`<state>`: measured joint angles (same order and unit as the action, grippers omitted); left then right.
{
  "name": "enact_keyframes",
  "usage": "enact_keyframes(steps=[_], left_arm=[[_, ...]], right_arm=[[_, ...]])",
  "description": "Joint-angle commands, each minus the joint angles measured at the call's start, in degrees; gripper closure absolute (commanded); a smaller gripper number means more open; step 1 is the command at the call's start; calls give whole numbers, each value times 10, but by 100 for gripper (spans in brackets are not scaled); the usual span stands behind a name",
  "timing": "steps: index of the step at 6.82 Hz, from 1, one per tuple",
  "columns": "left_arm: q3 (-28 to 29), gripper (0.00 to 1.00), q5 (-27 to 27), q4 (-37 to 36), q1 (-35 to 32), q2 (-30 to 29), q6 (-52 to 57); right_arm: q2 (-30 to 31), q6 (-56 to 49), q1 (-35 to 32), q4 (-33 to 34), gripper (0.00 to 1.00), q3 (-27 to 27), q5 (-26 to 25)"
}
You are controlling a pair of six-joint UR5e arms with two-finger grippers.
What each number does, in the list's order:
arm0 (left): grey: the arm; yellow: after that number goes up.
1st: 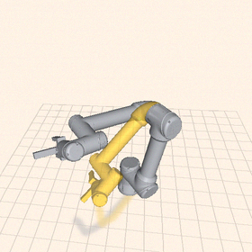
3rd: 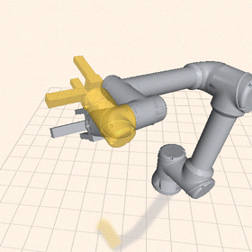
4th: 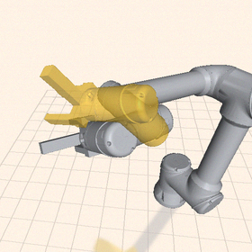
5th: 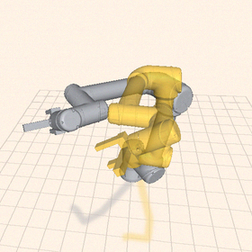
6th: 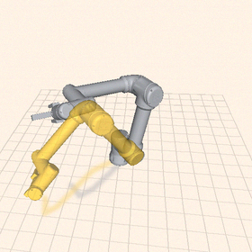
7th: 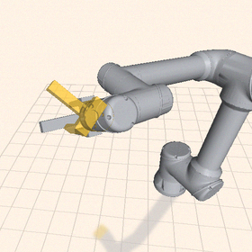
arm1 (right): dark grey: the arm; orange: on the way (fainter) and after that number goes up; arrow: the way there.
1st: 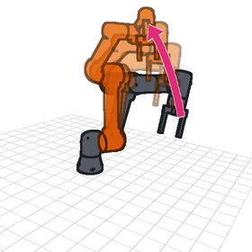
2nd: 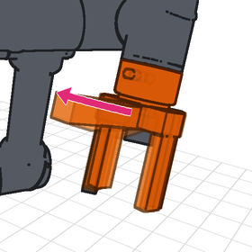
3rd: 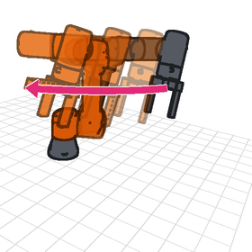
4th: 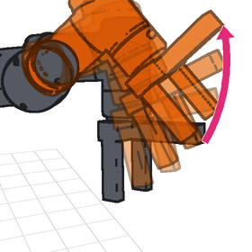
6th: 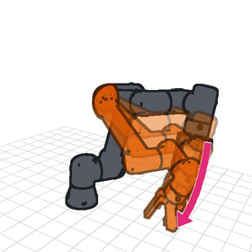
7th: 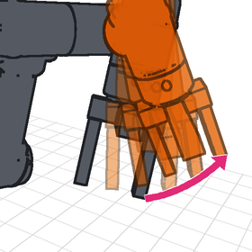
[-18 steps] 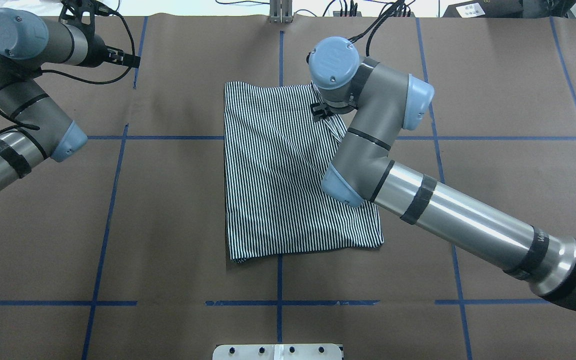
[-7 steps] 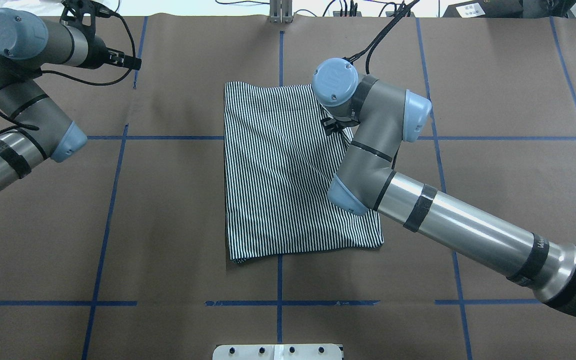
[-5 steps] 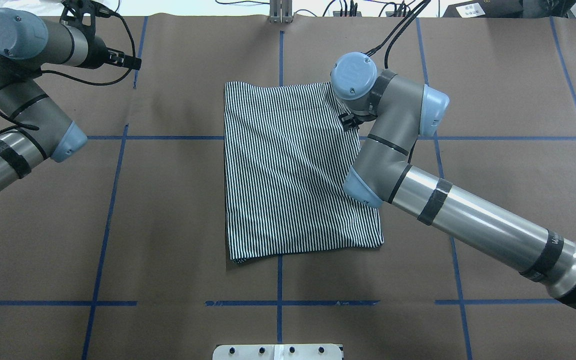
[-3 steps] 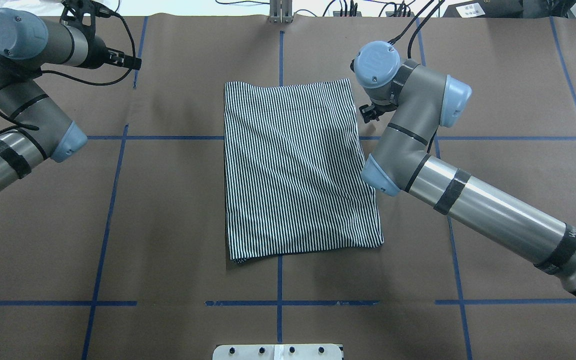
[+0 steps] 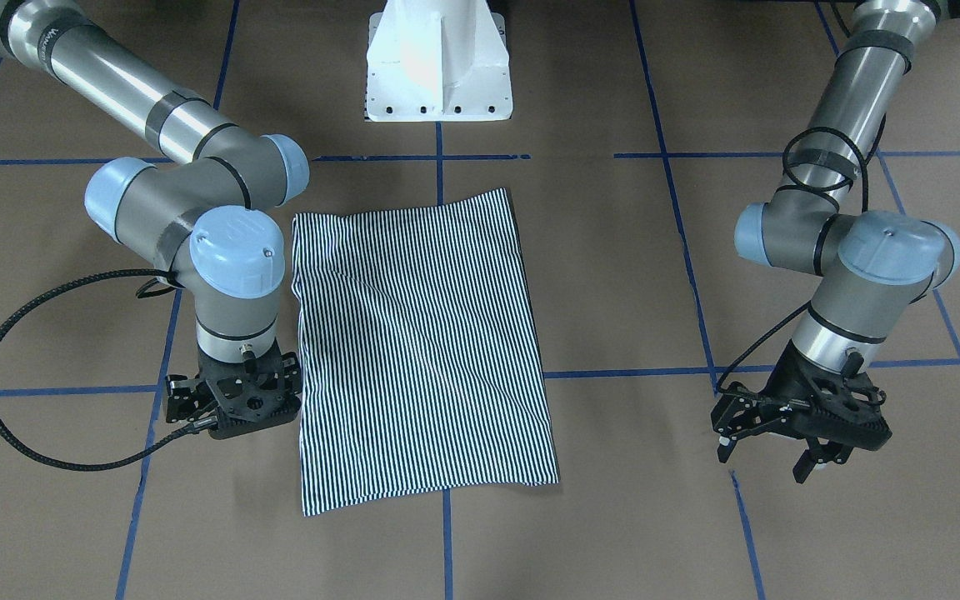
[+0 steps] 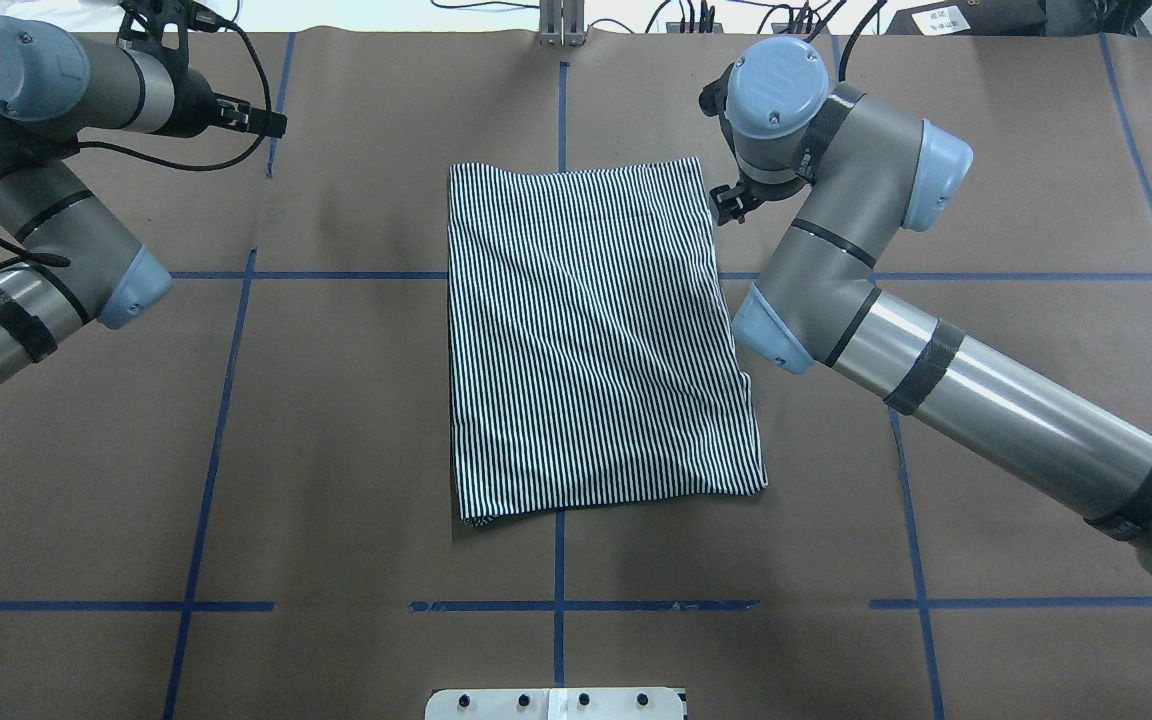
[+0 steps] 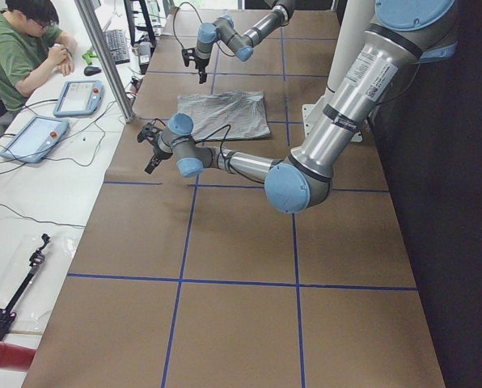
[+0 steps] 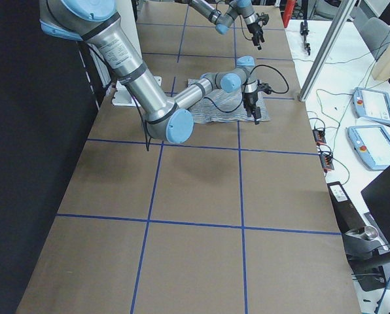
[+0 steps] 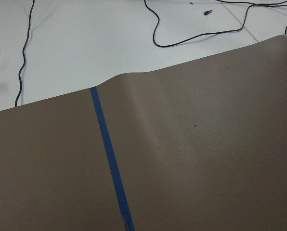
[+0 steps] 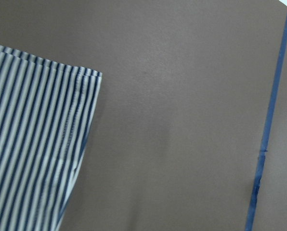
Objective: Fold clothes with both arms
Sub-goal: 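Lower the left gripper to the shirt's near edge while the right holds the far corner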
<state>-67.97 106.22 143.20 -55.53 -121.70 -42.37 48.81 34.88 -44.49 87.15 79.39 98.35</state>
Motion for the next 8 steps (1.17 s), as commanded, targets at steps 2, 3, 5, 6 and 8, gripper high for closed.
enact_keyframes(steps=[2,3,5,6,8], left_arm=[[-173,0,26,-8,80,69,-181],[-229,0,8,-8,121,94,-240],[-310,0,-84,-53,229,124,-350],[-363,0,-141,-140,299,125,-410],[-398,10,-208,-212,404,121,-566]], right_arm=[[128,132,22,-78,0,181,58],[157,217,45,-127,0,209,57],[174,384,87,-228,0,212,34],[194,408,102,-269,0,218,6],[202,409,105,-269,0,237,5]])
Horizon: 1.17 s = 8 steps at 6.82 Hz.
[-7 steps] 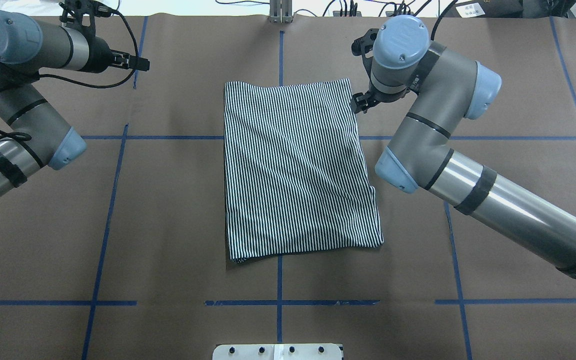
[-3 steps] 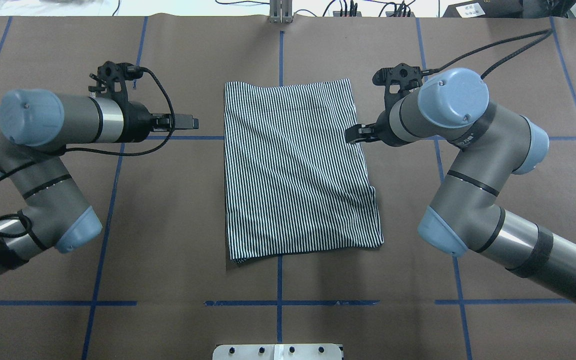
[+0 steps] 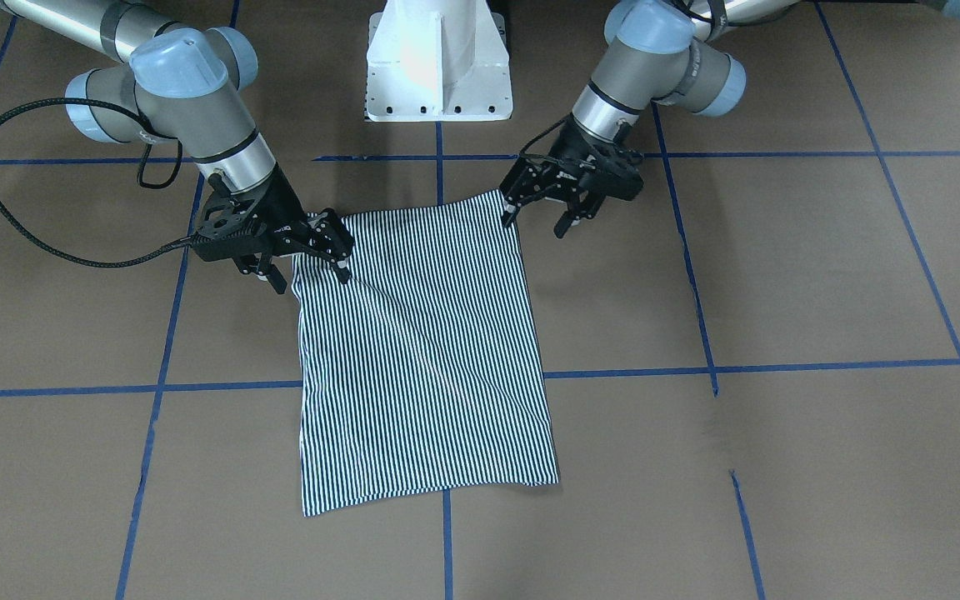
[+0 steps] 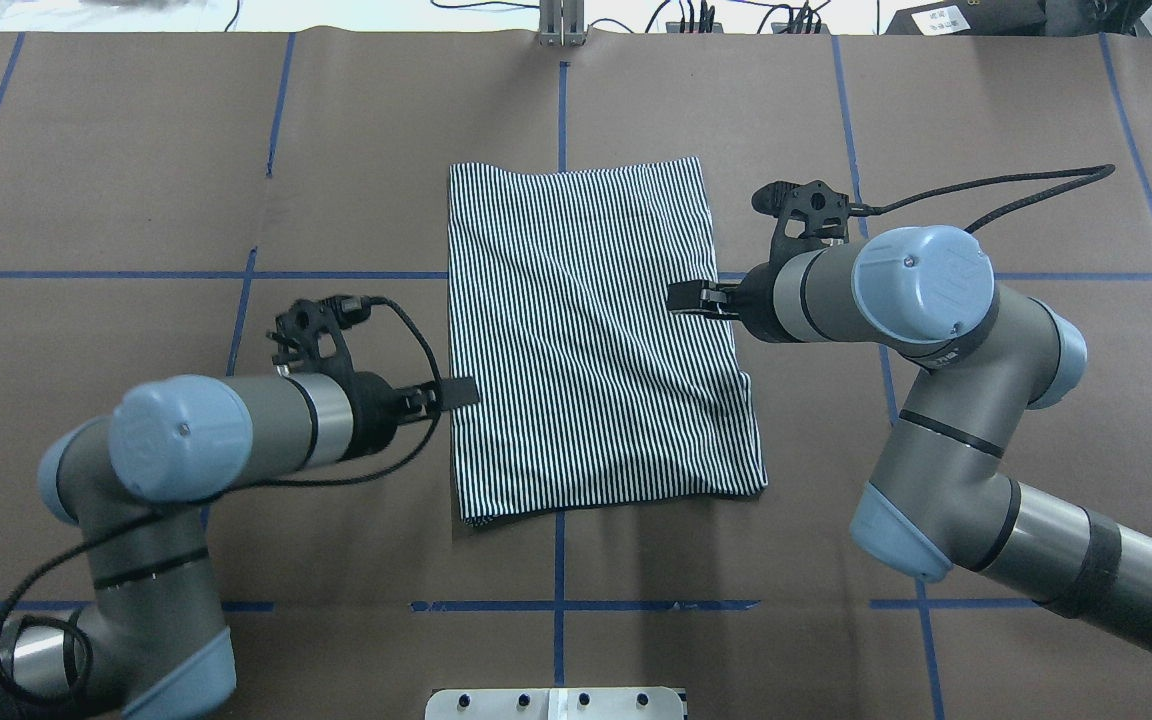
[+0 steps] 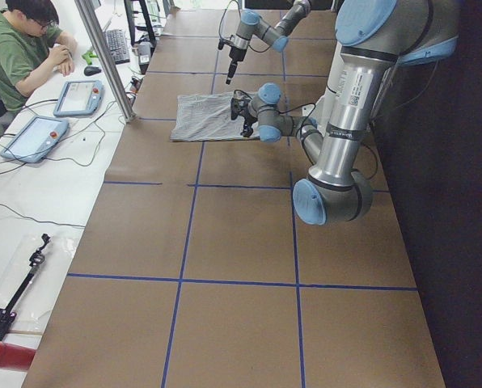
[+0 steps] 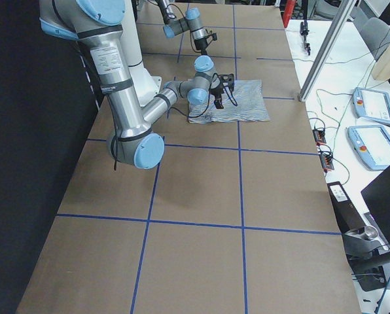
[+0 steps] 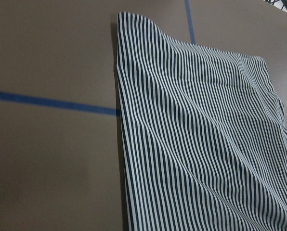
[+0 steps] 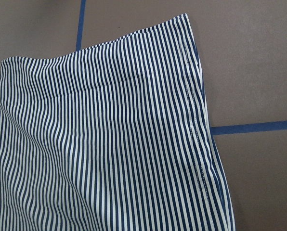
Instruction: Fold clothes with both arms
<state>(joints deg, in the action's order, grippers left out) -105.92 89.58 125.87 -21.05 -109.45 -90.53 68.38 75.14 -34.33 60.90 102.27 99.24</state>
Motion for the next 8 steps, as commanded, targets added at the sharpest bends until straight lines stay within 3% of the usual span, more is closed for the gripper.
enact_keyframes(steps=[1,2,8], left_arm=[[-15,42,-56,-40,73,-2,-131],[-9,56,-56,-40,73,-2,-147],[20,55,-54,-40,73,-4,-153]], right_arm=[[6,5,3,-6,0,8,-5],[6,5,3,-7,0,8,-5],[7,5,4,-5,0,6,-4]])
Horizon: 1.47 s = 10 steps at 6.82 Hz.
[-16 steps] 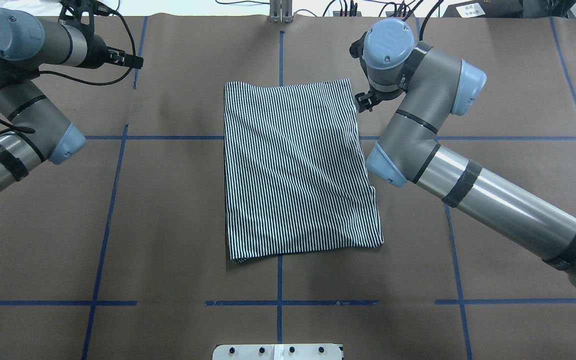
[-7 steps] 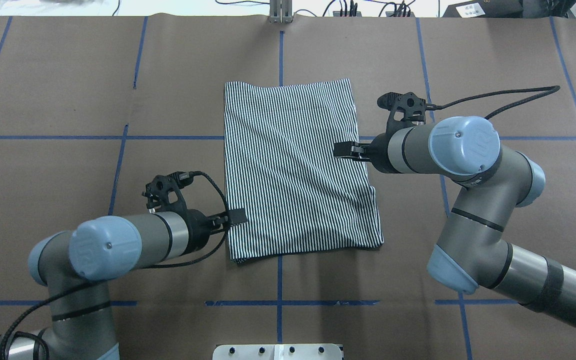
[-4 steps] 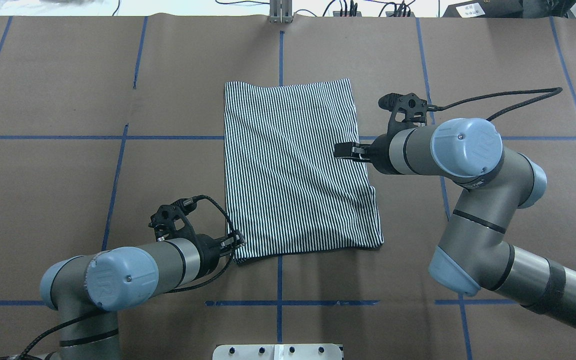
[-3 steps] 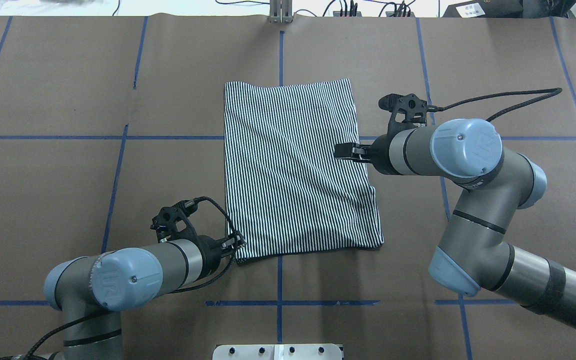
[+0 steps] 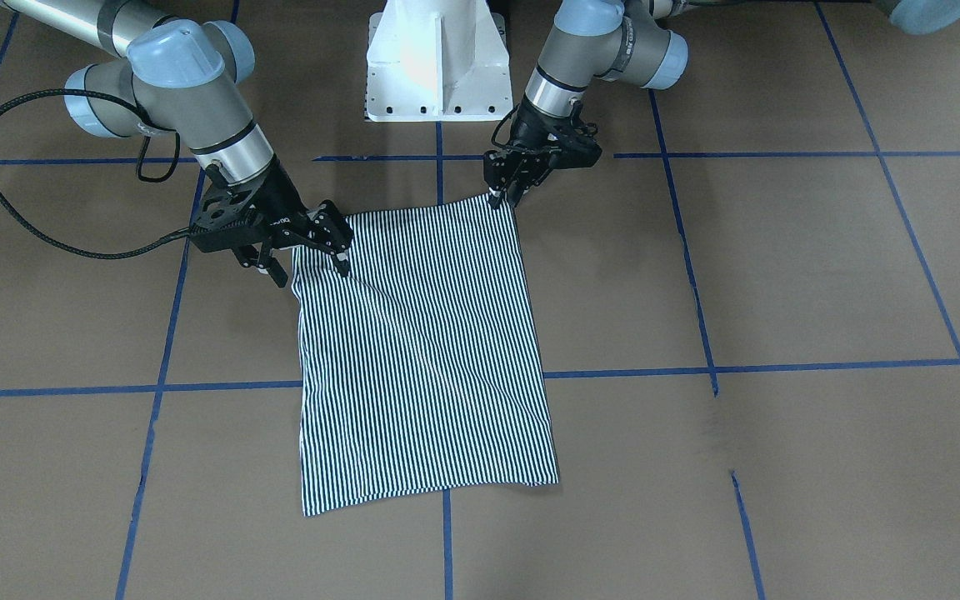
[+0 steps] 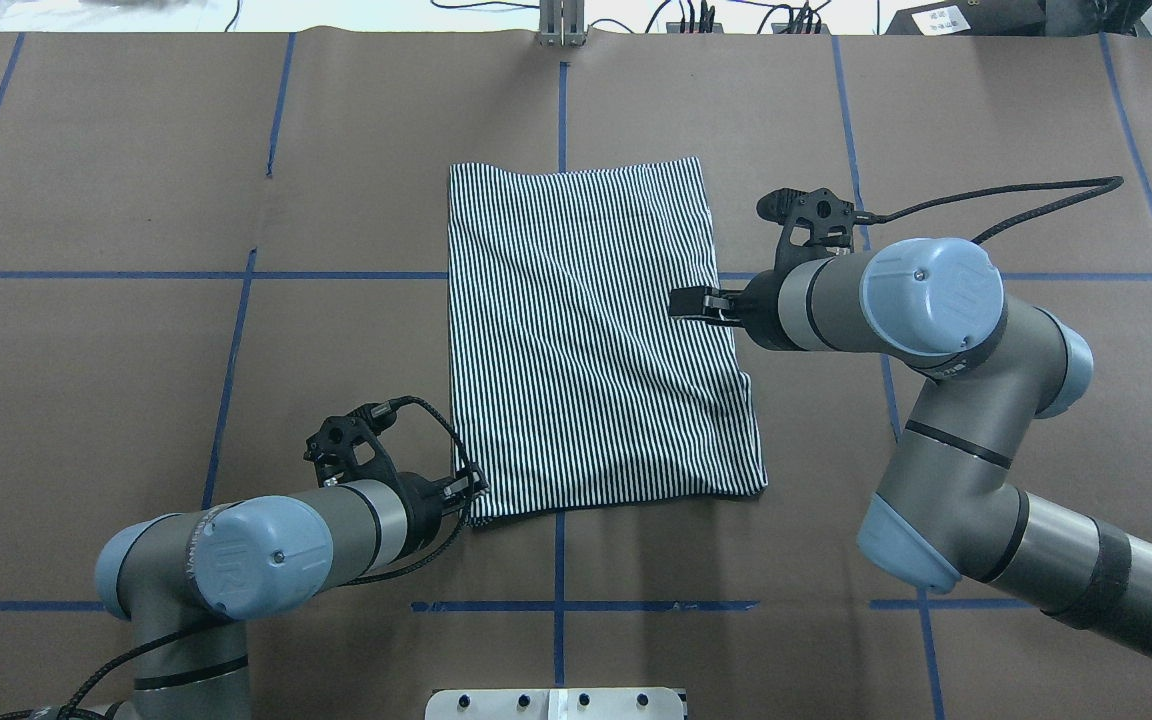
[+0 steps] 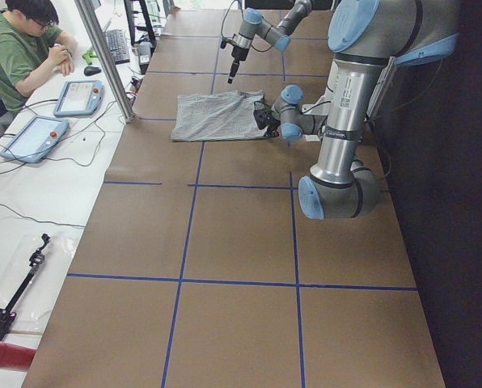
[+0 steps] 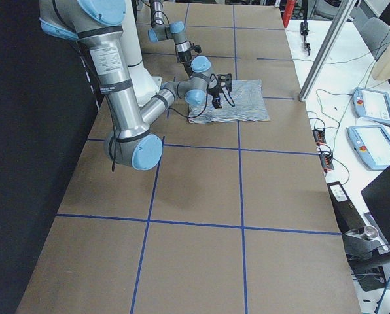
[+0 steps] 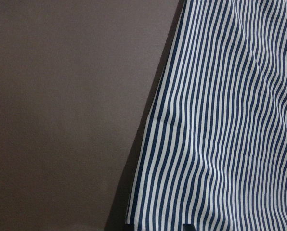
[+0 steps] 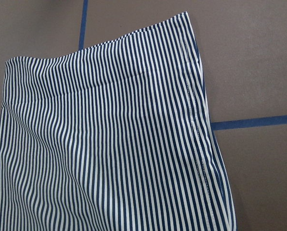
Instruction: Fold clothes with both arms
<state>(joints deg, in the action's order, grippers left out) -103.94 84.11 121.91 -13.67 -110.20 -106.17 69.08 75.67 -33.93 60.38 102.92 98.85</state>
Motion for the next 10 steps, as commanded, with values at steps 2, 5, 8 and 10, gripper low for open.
enact_keyframes(steps=[2,5,8,10], left_arm=[[1,54,1,0,0,2,4],[11,54,1,0,7,-3,4],[14,69,3,1,11,-4,4],[14,77,3,3,18,-6,4]], right_arm=[[0,0,0,0,0,0,0],[1,0,0,1,0,0,0],[0,-1,0,2,0,0,0],[1,0,0,2,0,-1,0]])
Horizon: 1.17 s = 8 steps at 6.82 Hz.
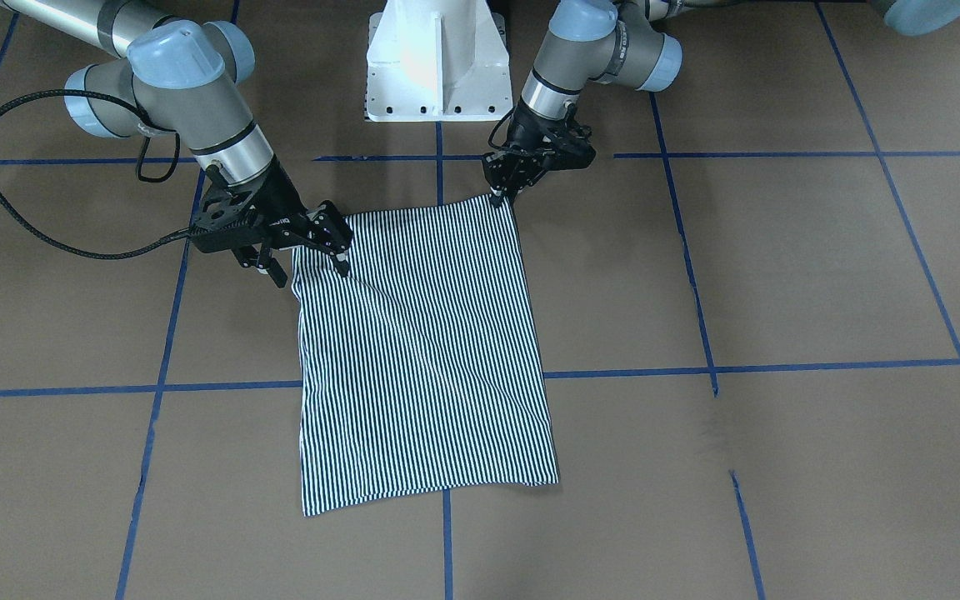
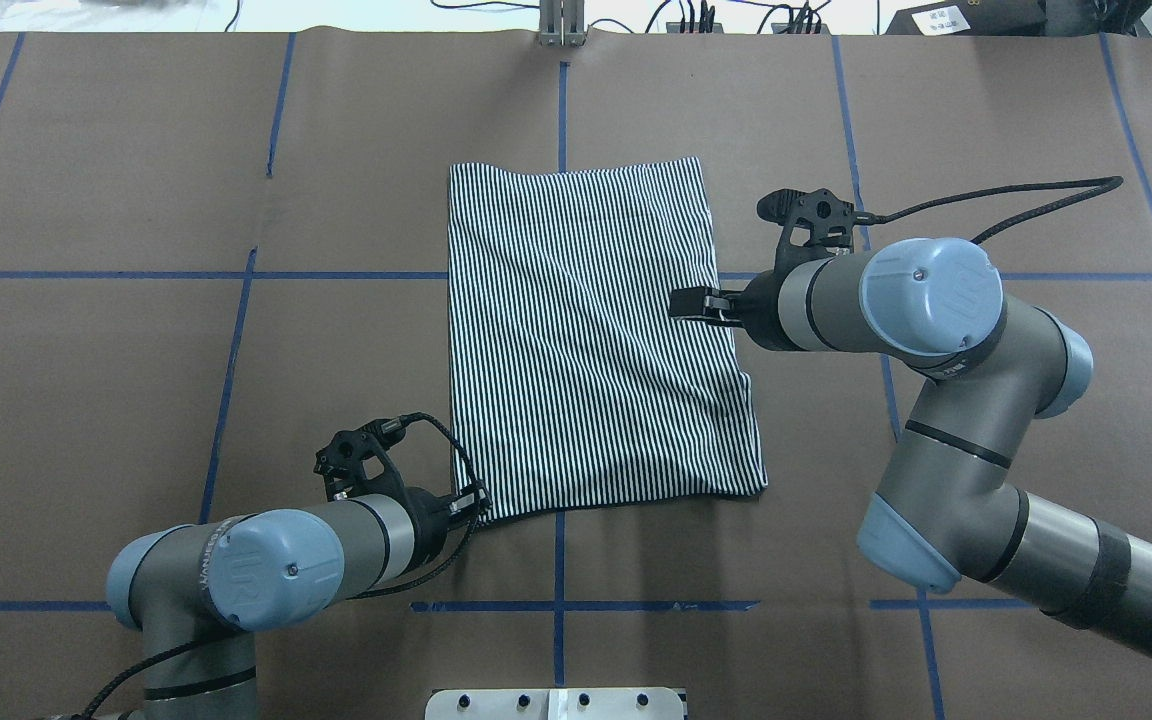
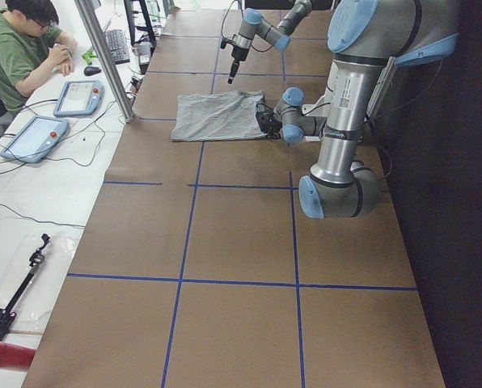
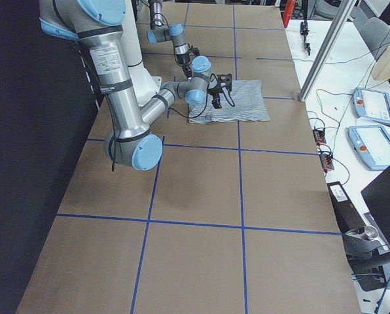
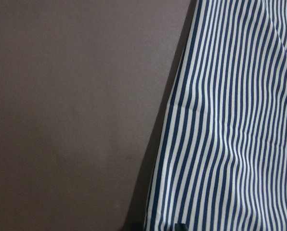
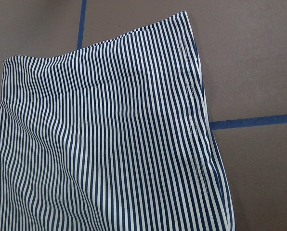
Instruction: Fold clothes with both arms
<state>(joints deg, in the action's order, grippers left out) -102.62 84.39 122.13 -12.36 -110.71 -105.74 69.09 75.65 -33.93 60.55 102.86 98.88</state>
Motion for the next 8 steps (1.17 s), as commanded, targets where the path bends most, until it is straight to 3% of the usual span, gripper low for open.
enact_keyframes(steps=[1,3,4,7,8], left_arm=[[1,98,1,2,6,-1,0],[-2,100,0,2,6,-1,1],[-4,100,-1,2,6,-2,1],[-4,100,-5,2,6,-6,1],[-4,100,-5,2,6,-6,1]], right_arm=[[1,0,0,0,0,-1,0],[6,4,5,0,0,1,-30],[-1,69,11,11,2,2,-32],[-11,219,101,199,19,80,-83],[-19,293,140,227,32,77,-103]])
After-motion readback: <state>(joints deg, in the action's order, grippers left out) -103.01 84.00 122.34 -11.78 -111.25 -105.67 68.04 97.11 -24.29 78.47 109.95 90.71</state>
